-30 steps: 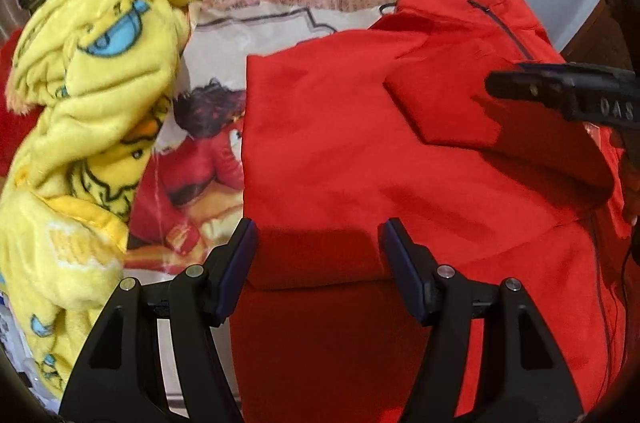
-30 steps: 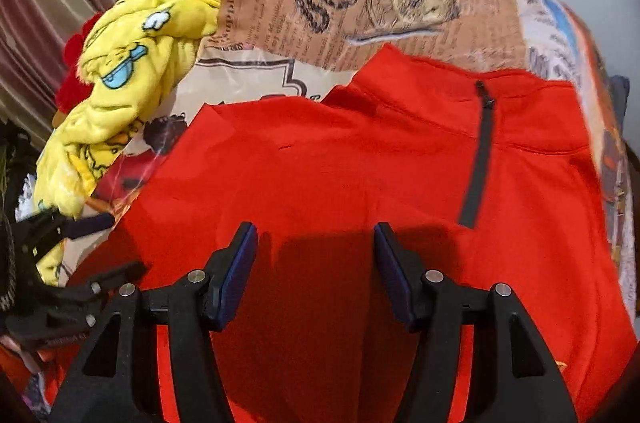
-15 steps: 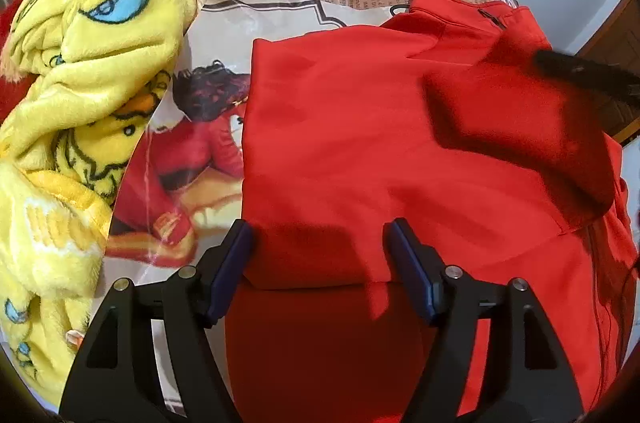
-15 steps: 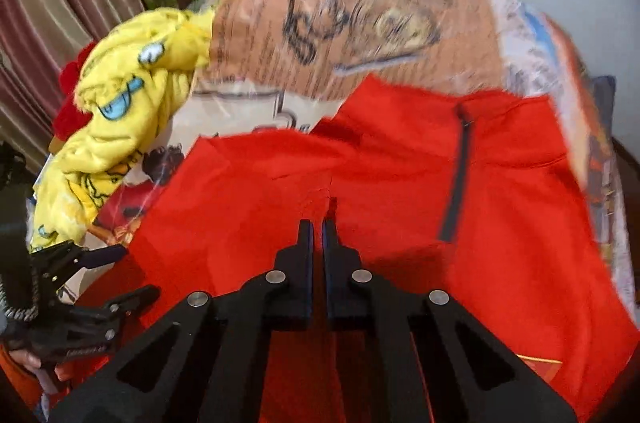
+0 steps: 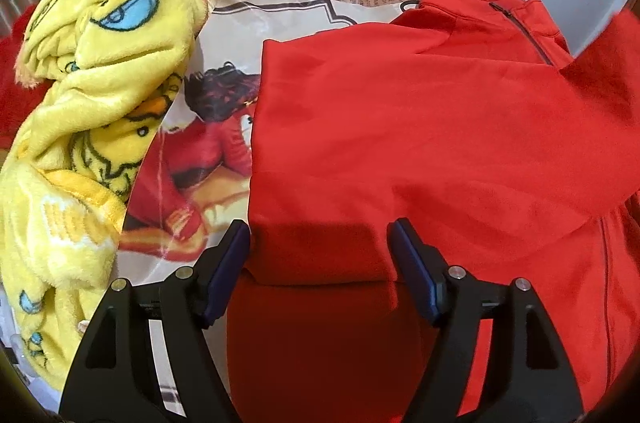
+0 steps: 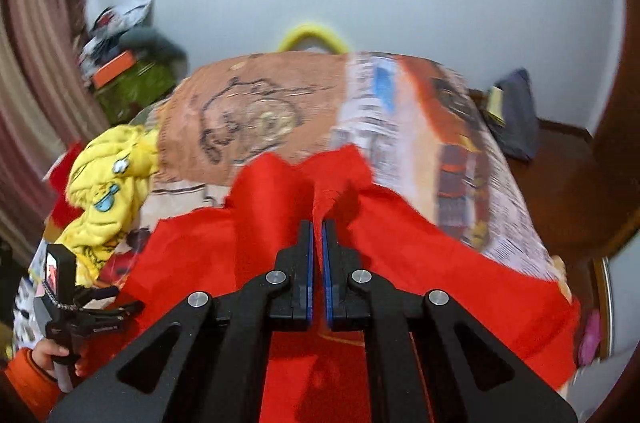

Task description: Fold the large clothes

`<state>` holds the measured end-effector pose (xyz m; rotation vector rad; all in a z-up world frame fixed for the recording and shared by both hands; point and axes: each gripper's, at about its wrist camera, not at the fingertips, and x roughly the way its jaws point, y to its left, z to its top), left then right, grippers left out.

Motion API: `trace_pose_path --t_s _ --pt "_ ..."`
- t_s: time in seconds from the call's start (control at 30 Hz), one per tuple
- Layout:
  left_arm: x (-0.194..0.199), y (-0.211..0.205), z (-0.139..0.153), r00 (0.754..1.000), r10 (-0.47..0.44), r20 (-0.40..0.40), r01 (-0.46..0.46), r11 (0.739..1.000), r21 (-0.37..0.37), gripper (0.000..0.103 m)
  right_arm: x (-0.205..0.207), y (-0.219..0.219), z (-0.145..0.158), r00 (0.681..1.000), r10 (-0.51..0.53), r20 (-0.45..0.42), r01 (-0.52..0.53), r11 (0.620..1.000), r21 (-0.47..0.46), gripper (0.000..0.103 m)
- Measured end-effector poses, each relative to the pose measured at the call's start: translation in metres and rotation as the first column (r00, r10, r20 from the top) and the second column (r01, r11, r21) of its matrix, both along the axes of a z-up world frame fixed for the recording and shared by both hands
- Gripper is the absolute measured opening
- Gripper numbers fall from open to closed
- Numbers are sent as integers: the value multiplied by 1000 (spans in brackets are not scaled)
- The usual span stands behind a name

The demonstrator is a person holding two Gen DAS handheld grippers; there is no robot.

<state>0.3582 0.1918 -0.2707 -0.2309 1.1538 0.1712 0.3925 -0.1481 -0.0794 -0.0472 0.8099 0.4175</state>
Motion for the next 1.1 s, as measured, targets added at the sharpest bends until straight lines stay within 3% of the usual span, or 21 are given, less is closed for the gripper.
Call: trace_pose_path --t_s 0.47,0.7,0.8,0.97,1.1 --pt "3 -13 3 1000 -22 -16 24 994 104 73 -26 -73 -87 970 -99 -222 95 995 -27 3" --pt "3 -13 4 999 -30 -23 33 993 111 74 -31 -86 -99 955 -100 -281 90 995 -46 4" --pt "4 -15 7 998 -48 -41 53 991 124 73 -33 -93 -95 954 -105 -281 90 994 -67 15" --pt "0 -22 18 995 -81 -65 91 983 159 73 -39 -108 -75 962 -147 -229 116 983 -142 47" --pt "-7 -31 44 993 -112 -30 115 976 186 73 -48 -136 -47 967 -196 -164 178 977 -117 59"
